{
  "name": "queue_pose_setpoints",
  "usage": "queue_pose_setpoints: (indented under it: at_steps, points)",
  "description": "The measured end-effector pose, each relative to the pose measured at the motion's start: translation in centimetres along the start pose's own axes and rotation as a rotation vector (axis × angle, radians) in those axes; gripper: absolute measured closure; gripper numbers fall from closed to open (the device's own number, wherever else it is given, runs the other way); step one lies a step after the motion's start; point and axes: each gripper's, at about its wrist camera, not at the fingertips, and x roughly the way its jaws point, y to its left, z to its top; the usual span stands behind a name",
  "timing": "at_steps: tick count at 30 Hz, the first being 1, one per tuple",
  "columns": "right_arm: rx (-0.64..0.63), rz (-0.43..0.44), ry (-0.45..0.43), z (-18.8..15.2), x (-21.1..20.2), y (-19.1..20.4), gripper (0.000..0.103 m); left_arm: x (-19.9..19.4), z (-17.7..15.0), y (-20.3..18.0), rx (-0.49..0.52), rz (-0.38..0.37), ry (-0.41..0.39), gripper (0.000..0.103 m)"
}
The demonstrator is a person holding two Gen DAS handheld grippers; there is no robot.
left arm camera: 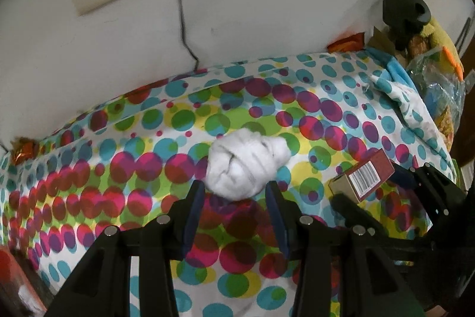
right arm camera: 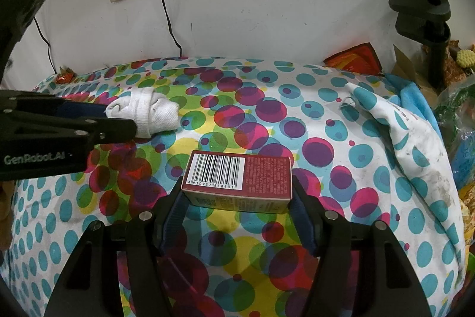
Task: Organize objects
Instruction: 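Lift the white sock with the left tool while the right tool holds the red box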
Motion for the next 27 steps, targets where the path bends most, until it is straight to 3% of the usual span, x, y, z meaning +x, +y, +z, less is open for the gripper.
queue_pose_setpoints:
  at_steps: [13, 21, 27]
  points:
    - [0.005, -0.008, 0.004, 0.6, -0.2, 0.2, 0.040, 1.2, 1.0, -1.0, 0.089, -0.021, 0.016, 0.060]
    - [0.009, -0.009, 0.003, 0.6, -0.2, 0.1, 0.040, 0.3, 1.7, -1.2, 0.131, -0.092, 0.015, 0.060]
    - [0.013, -0.011, 0.002, 0.5, -0.2, 0.2, 0.040, 0.7, 1.8, -2.3, 0.207, -0.073, 0.054, 0.060]
